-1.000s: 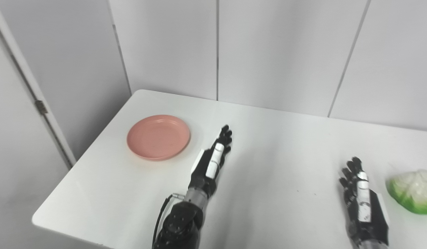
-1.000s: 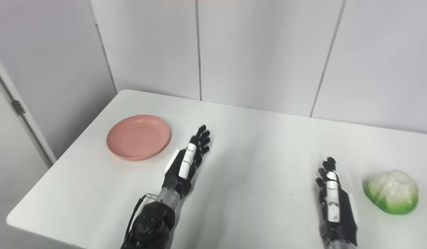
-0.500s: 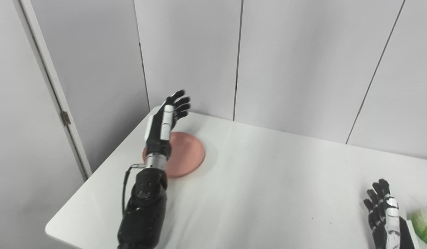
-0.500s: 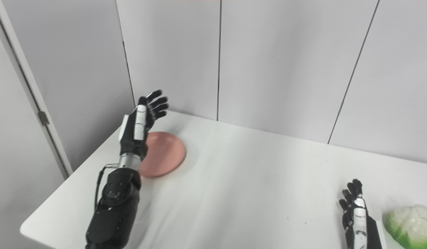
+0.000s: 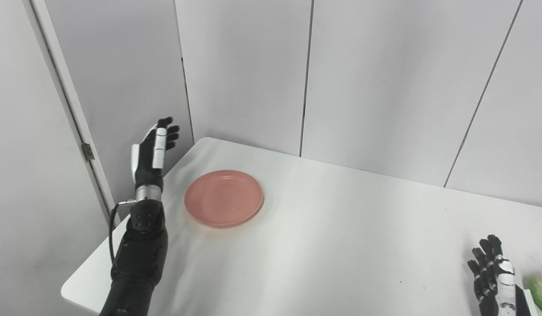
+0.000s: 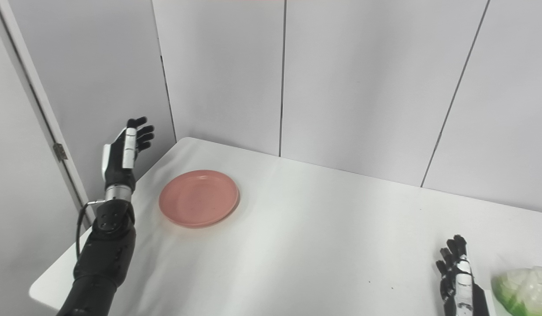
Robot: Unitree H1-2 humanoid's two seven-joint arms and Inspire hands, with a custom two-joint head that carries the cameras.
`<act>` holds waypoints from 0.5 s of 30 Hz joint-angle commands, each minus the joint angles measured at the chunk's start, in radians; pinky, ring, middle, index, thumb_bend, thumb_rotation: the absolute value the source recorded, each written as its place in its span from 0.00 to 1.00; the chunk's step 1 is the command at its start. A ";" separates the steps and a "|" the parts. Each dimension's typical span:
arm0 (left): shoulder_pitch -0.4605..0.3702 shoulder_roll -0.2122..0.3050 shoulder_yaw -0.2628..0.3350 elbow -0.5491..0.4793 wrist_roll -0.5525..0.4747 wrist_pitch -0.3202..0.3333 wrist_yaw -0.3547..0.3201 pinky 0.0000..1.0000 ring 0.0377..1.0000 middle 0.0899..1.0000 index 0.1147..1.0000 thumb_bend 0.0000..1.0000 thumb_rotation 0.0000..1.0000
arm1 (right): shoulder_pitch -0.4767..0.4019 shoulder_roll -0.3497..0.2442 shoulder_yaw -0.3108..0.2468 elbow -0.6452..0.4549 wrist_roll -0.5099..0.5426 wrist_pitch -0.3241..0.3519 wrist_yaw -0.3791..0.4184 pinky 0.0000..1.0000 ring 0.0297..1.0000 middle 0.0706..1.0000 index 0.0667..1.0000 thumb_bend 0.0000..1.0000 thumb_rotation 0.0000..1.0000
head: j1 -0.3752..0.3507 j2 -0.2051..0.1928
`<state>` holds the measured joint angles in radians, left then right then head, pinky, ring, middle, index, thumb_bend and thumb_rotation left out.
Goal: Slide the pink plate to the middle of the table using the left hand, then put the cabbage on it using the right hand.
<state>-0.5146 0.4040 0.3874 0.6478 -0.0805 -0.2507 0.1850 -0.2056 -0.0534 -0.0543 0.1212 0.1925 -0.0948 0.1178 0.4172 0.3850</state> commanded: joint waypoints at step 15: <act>-0.075 0.036 -0.088 0.228 -0.016 -0.146 -0.042 0.83 0.84 0.83 0.81 0.73 1.00 | 0.016 0.010 0.000 -0.044 0.004 0.010 -0.005 1.00 1.00 1.00 1.00 0.59 0.99 | -0.001 0.010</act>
<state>-0.5391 0.4256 0.3049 0.8756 -0.1008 -0.3528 0.1580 -0.1876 -0.0489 -0.0533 0.0980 0.1932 -0.0875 0.1149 0.4172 0.3927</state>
